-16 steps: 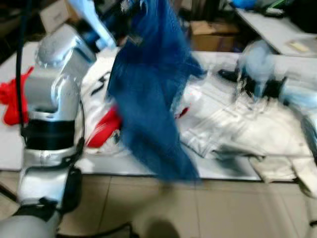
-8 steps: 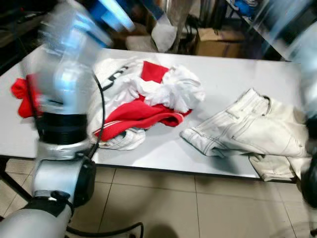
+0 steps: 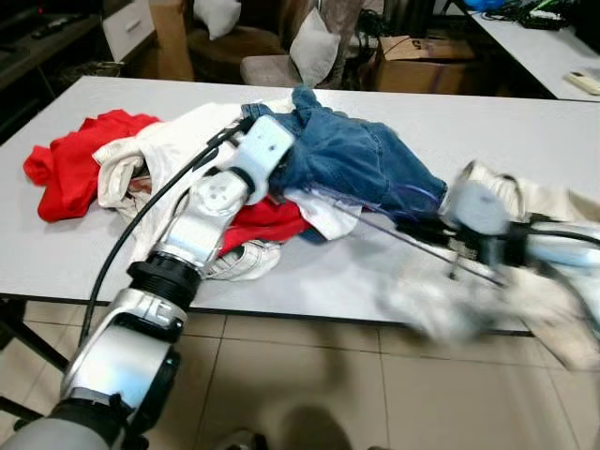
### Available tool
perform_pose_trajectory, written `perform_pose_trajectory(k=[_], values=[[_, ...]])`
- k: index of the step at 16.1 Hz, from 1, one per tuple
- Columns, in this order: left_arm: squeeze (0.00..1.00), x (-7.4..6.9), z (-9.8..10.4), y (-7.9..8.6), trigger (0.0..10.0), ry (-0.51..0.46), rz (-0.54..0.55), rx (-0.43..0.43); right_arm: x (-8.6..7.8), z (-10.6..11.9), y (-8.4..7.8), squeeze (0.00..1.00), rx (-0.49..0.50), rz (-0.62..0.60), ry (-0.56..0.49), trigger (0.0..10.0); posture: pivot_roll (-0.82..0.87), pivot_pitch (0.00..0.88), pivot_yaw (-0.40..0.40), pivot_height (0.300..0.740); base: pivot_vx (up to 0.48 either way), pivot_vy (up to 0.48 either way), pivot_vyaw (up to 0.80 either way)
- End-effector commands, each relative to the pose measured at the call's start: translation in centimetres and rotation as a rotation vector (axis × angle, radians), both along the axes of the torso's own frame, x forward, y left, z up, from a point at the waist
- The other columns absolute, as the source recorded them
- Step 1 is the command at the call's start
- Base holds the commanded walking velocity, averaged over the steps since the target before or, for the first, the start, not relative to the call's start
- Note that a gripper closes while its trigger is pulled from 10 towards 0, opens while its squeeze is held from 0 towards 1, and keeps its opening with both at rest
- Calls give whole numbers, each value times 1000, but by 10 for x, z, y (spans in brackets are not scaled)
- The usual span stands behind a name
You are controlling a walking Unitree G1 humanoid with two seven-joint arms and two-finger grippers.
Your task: Hang hanger
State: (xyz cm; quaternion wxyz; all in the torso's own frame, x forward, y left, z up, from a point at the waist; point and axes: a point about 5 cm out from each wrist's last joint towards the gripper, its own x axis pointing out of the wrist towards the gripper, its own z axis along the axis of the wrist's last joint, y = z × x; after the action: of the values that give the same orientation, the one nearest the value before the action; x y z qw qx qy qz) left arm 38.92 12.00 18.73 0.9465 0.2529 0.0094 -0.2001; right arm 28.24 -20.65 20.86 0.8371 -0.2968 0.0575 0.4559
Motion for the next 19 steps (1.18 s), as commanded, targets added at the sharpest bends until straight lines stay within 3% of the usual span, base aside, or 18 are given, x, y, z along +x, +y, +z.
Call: perform_pose_trajectory(k=[1,3,5,6,7,10,12,13,15,16,17,18,19], values=[[0,6,7,9,10000,-27,47,3,-6,24,1,0,21,49,-68,10000,-208,0,59,740,0,0,0],[0,10,4,18,10000,-29,77,53,-10,31,-2,0,-16,57,-90,10000,-208,0,62,740,0,0,0],[0,13,1,27,10000,-36,80,130,-2,40,-7,0,-39,3,-146,10000,-207,0,64,740,0,0,0],[682,13,0,29,10000,-16,60,124,-3,42,-8,0,-48,-7,-148,10000,-207,0,64,740,0,0,0],[1000,14,0,35,10000,0,51,133,-8,44,-7,0,-54,29,-137,10000,-201,0,60,740,0,0,0],[1000,13,-1,60,10000,80,26,252,-28,51,-15,0,-80,163,-42,10000,-204,0,65,740,0,0,0],[1000,12,5,81,10000,110,33,276,-32,71,-27,0,17,187,-27,10000,-207,0,68,740,0,0,0],[1000,10,4,83,10000,143,-27,256,-31,77,-32,0,67,171,-43,10000,-208,0,70,740,0,0,0],[1000,-5,5,95,10000,245,-236,154,-18,88,-50,0,191,-6,-132,10000,-205,0,70,740,0,0,0],[1000,-8,7,97,10000,261,-270,125,-17,88,-51,0,205,-29,-133,10000,-205,0,70,740,0,0,0],[1000,-20,10,107,10000,328,-384,57,-21,76,-52,0,241,-71,-62,10000,-203,0,68,740,0,0,0],[1000,-22,10,109,10000,340,-403,50,-22,74,-53,0,246,-78,-47,10000,-203,0,68,740,0,0,0],[1000,-27,28,109,10000,295,-471,-124,-22,67,-53,0,268,-115,-22,10000,-195,0,56,740,0,0,0]])
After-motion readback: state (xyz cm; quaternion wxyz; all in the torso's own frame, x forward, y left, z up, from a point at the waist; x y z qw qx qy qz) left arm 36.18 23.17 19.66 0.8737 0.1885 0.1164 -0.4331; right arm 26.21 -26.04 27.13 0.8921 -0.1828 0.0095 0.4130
